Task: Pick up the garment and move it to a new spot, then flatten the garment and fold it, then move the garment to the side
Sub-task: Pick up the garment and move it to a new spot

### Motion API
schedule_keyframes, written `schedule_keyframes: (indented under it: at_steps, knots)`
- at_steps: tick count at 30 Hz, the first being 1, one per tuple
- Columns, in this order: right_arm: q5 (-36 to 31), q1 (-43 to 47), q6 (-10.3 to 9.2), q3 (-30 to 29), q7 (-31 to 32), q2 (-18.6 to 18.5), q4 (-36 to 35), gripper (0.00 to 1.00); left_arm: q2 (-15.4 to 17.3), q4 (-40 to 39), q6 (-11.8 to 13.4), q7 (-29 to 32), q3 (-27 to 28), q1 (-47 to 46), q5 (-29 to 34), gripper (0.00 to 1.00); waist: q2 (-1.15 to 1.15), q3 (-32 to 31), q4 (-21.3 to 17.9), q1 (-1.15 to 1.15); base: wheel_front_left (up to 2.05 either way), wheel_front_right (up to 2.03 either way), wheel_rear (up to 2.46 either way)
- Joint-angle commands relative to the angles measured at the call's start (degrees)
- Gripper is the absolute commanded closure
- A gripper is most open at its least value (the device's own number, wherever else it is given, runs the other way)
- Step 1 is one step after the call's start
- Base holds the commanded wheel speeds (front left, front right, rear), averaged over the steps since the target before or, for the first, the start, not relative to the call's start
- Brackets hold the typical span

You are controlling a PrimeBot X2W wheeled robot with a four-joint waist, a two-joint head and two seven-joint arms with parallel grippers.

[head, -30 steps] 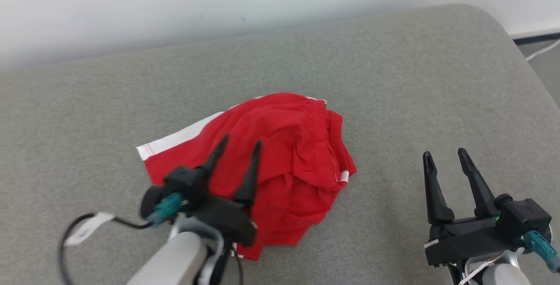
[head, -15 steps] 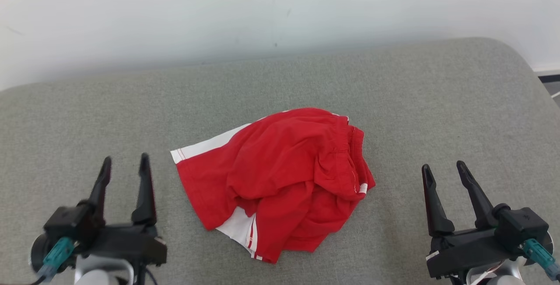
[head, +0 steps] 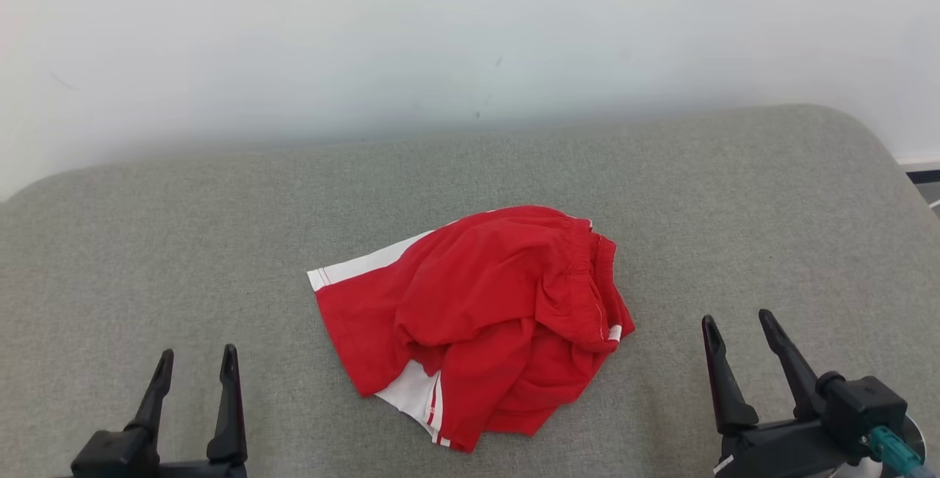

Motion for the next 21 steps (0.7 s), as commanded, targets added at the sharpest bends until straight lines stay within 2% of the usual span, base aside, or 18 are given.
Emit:
schedule_keyframes:
  at_steps: [1, 21]
  knots:
    - [-0.44, 0.84, 0.04, 0.13, 0.25, 0.01, -0.30, 0.00, 0.39, 0.00, 0.21, -0.35, -0.10, 1.14, 0.55, 0.00, 0.00, -0.54, 0.26, 0.01, 0.00, 0.00, 0.00]
    - [-0.40, 2.01, 0.04, 0.99, 1.14, 0.34, -1.71, 0.00, 0.36, 0.10, 0.44, 0.76, -0.89, 1.57, -0.27, 0.00, 0.00, -0.67, 1.11, 0.01, 0.00, 0.00, 0.00]
